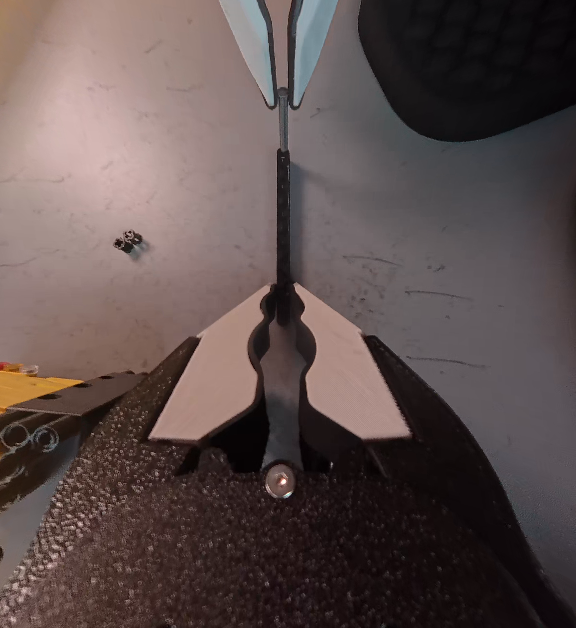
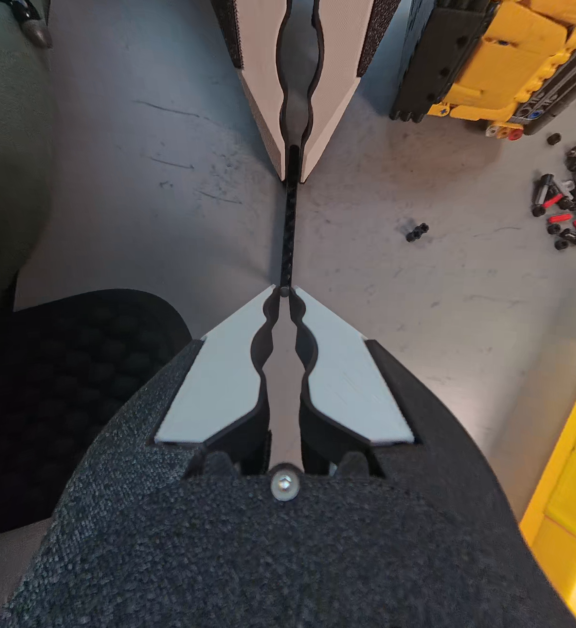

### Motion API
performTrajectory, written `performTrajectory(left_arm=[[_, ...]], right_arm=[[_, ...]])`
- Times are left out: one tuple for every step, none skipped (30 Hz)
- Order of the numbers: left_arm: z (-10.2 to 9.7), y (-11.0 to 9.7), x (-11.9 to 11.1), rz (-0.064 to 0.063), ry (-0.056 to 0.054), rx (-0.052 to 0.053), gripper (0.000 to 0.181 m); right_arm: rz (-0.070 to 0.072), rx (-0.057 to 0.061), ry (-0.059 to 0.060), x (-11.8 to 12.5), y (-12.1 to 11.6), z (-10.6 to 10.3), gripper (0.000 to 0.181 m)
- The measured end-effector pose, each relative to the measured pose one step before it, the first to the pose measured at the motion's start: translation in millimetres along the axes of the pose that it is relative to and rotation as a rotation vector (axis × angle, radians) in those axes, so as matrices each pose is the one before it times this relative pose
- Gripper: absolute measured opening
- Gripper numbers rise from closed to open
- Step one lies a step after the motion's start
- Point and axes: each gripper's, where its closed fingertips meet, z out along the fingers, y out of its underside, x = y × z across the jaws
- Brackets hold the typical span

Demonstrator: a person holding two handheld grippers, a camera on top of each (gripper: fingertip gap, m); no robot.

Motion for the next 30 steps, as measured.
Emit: performTrajectory(left_arm=[[-0.06, -0.03, -0.12, 0.0013, -0.0013, 0.0017, 0.006], [0.03, -0.12, 0.01, 0.0019, -0.0005, 0.0011, 0.006], [-0.09, -0.18, 0.08, 0.0017, 0.0003, 0.0023, 0.006], [-0.12, -0.21, 0.08, 0.0003, 0.001, 0.0038, 0.006], [-0.26, -0.22, -0.12, -0.0016, 0.0011, 0.0049, 0.006], [-0.22, -0.29, -0.1, -0.003, 0.0015, 0.0054, 0.006], [-0.25, -0.43, -0.25, -0.0031, 0.001, 0.0056, 0.006], [-0.08, -0.37, -0.23, -0.0014, -0.0001, 0.0059, 0.006], [-0.17, -0.45, -0.68, -0.0002, -0.0032, 0.0063, 0.006], [-0.2, 0.3, -1.75, 0.0022, -0.0099, 0.0043, 0.006], [-0.57, -0.29, -1.14, 0.0003, -0.0057, 0.0113, 0.006], [-1.01, -1.42, 0.15, -0.0085, 0.0053, 0.0208, 0.006], [-1.43, -1.94, 0.21, -0.0139, 0.0073, 0.0234, 0.006], [-1.84, -1.82, -0.16, -0.0097, 0.0048, 0.0196, 0.006], [-2.03, -1.47, -0.44, -0.0034, 0.002, 0.0138, 0.006], [-2.02, -1.7, -0.95, -0.0009, -0.0008, 0.0123, 0.006], [-2.03, -1.97, -0.62, -0.0037, 0.0027, 0.0139, 0.006], [-1.99, -2.1, -0.65, -0.0086, 0.004, 0.0147, 0.006], [-1.92, -1.75, -1.0, -0.0096, 0.0024, 0.0137, 0.006], [-2.09, -1.57, -0.76, -0.0075, 0.0025, 0.0141, 0.006], [-2.0, -1.41, -0.33, -0.0064, 0.0041, 0.0137, 0.006], [-1.9, -1.07, -0.17, -0.007, 0.0043, 0.011, 0.006], [-1.66, -0.46, -0.72, -0.0076, 0.0007, 0.0071, 0.006], [-1.52, -0.42, -0.78, -0.0068, 0.0002, 0.0051, 0.006], [-1.62, -1.01, -0.3, -0.0084, 0.0038, 0.0081, 0.006], [-1.73, -1.91, 0.14, -0.0122, 0.0085, 0.0128, 0.006], [-1.79, -2.34, 0.44, -0.0139, 0.0115, 0.0142, 0.006], [-1.76, -2.25, 0.08, -0.0117, 0.0093, 0.0123, 0.006], [-1.64, -1.86, -0.36, -0.0083, 0.0052, 0.0096, 0.006], [-1.61, -1.76, -0.33, -0.0064, 0.0043, 0.0082, 0.006]], right_arm=[[-0.0054, -0.0164, -0.0053, -0.2, 0.55, 1.46, 0.005], [-0.0044, -0.0121, -0.0046, -0.14, -0.25, 1.49, 0.005], [-0.0022, -0.0161, -0.0073, -0.4, 0.44, 1.68, 0.005], [-0.0067, -0.0225, -0.0034, 0.09, 1.44, 1.88, 0.005], [-0.0064, -0.0086, -0.0085, -0.79, -1.01, 0.66, 0.005], [-0.0093, -0.0158, -0.0061, -0.5, -0.25, 0.58, 0.005], [-0.0129, -0.0212, -0.004, -0.15, 0.47, 0.93, 0.005], [-0.011, -0.0223, -0.0081, -0.47, 0.42, 1.57, 0.005], [-0.0104, -0.0163, -0.0112, -0.92, -0.17, 2.24, 0.005], [-0.0052, -0.0066, -0.014, -1.02, -1.05, 0.7, 0.005], [-0.0037, -0.0096, 0.0016, 1.43, 0.45, -0.12, 0.005], [-0.0012, -0.0077, 0.0038, 1.7, 1.47, -0.66, 0.005], [0.0042, -0.0016, 0.0029, 1.47, 1.37, -0.53, 0.005], [0.0065, 0.0055, 0.0028, 0.96, 0.86, -0.59, 0.005], [0.0065, 0.0175, 0.012, 1.95, -0.95, -1.17, 0.005], [0.0085, 0.0247, 0.0115, 1.66, -1.81, -1.91, 0.007], [0.0106, 0.0252, 0.0037, 0.4, -1.89, -2.51, 0.011], [0.0099, 0.0252, 0.0073, 0.76, -1.68, -2.96, 0.015], [0.0068, 0.0254, 0.0124, 1.38, -1.53, -3.43, 0.018], [0.0063, 0.0251, 0.0137, 1.36, -1.28, -3.49, 0.019], [0.0049, 0.0257, 0.0224, 2.63, -1.32, -3.77, 0.02], [-0.0036, 0.0365, 0.0417, 4.99, -3.17, -4.58, 0.021], [-0.0098, 0.0505, 0.0373, 3.21, -5.38, -5.52, 0.021], [-0.0062, 0.0443, 0.0142, -1.01, -5.16, -5.27, 0.021], [-0.0093, 0.0324, 0.0262, 0.06, -4.33, -4.08, 0.022], [-0.0293, 0.023, 0.0436, 1.31, -3.48, -2.24, 0.023], [-0.0455, 0.0164, 0.0363, -1.38, -2.41, -0.33, 0.026], [-0.0465, 0.0147, 0.0381, -1.69, -2.37, 1.31, 0.028], [-0.0428, 0.005, 0.0353, -1.73, -0.88, 2.55, 0.03], [-0.037, -0.007, 0.0294, -1.71, 0.99, 3.0, 0.03]])
